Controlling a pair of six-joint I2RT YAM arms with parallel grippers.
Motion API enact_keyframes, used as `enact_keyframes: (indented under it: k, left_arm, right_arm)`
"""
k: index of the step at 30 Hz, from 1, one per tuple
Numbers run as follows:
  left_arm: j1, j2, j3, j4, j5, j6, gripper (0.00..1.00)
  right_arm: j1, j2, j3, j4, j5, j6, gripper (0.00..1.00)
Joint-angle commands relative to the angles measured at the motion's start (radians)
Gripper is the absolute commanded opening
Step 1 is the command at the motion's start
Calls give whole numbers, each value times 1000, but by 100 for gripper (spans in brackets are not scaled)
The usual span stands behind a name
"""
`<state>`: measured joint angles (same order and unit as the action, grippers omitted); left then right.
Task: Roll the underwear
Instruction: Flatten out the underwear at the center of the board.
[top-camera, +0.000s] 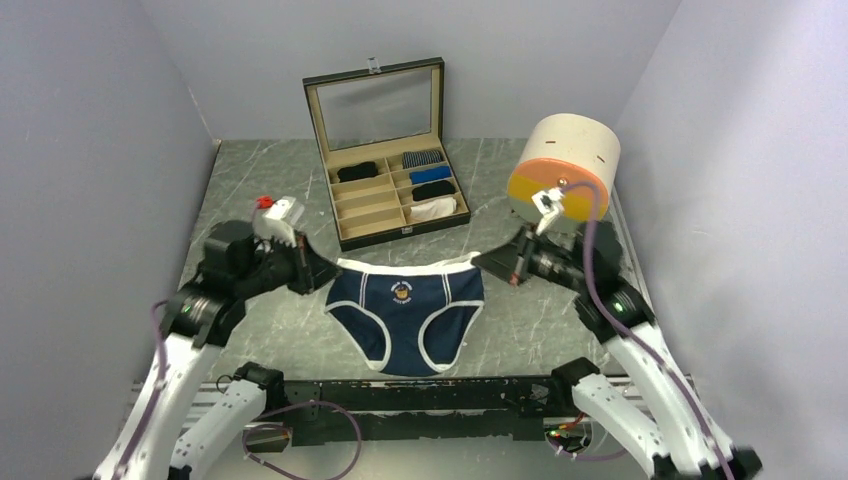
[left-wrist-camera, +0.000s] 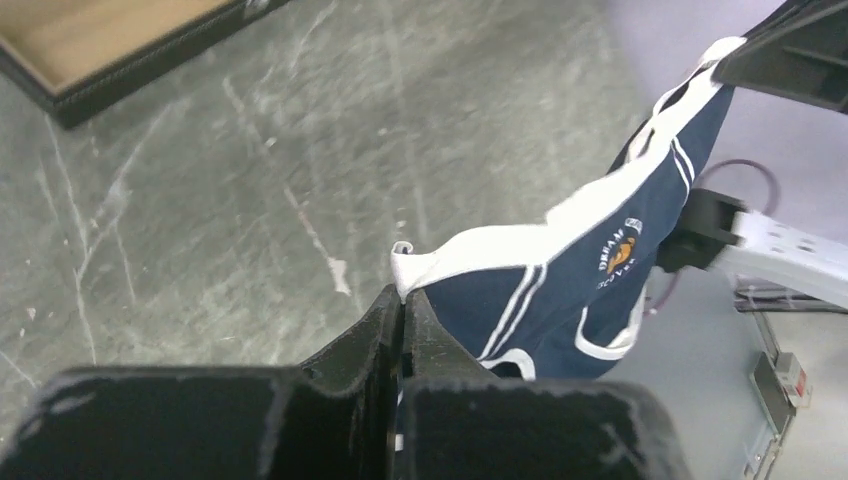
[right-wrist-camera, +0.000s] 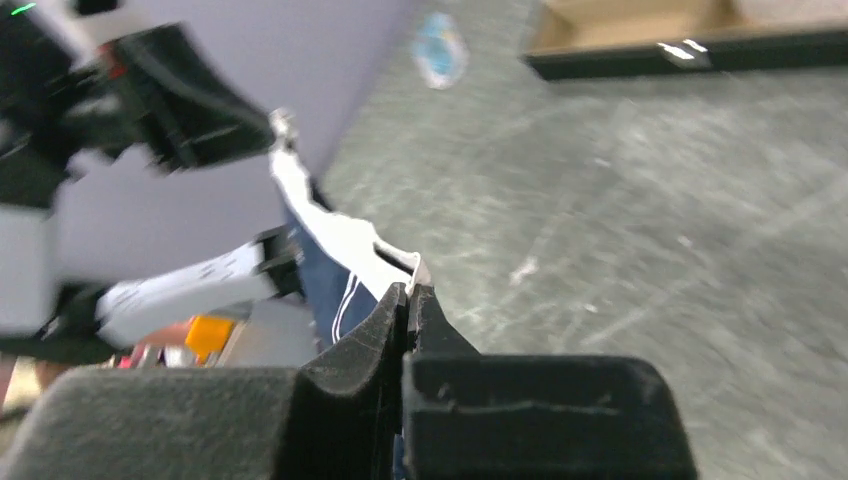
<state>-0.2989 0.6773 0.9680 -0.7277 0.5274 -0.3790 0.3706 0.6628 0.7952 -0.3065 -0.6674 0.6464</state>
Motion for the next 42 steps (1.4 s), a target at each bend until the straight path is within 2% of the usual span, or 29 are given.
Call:
enact_keyframes:
  k: [1,3,4,5,7,8,9,10,11,13,17,19,24,27,29,34,38,42]
  left_arm:
    - [2,224,-146,186,-91,-8,5]
    - [3,341,-197,295,-170,-12,5]
    - [4,399,-225,356,-210,-18,5]
    - [6,465,-246,430,-249,-16,5]
    - [17,592,-261,504,-347,-10,5]
    - [34,648,-268,548,-339,-6,5]
    - [59,691,-274,583,-330,-10,5]
    - [78,727,-275,605,-317,-11,5]
    - [91,751,-272,620,-292,-6,5]
    - [100,773,-267,630,-293,7,10]
    - [108,808,-264,615,-313,38,19]
    - [109,812,-276,625,-305,34,34]
    - [111,809,-292,617,-322,29,53]
    - [113,803,-301,628,-308,29,61]
    - [115,806,-302,625,-301,28,62]
    - [118,827,-312,611,-311,30,56]
    - [118,840,-330,633,-305,28,50]
    - [118,876,-319,640,-282,52,29]
  right_arm:
    - [0,283,-55,-28,277,-11,0]
    - [-1,431,-70,80,331,-4,3]
    - [-1,519,-52,117,355,-17,7]
    - [0,610,-27,155,377,-31,17]
    - [-2,796,104,146,408,-94,27]
    - [2,844,148,137,432,-126,38]
    - [1,875,185,124,435,-159,50]
    - [1,885,210,110,430,-190,58]
    - [1,884,220,99,429,-213,63]
    - [1,863,203,94,421,-232,66]
    - [1,831,107,152,357,-257,65]
    - [1,855,89,175,302,-255,63]
    - [31,962,106,222,247,-217,59]
    - [64,1040,152,209,300,-200,59]
    - [66,1089,174,218,302,-187,59]
    - [75,1132,195,230,320,-179,54]
    - [83,1144,199,235,311,-187,38]
    - [85,1138,190,242,325,-191,20]
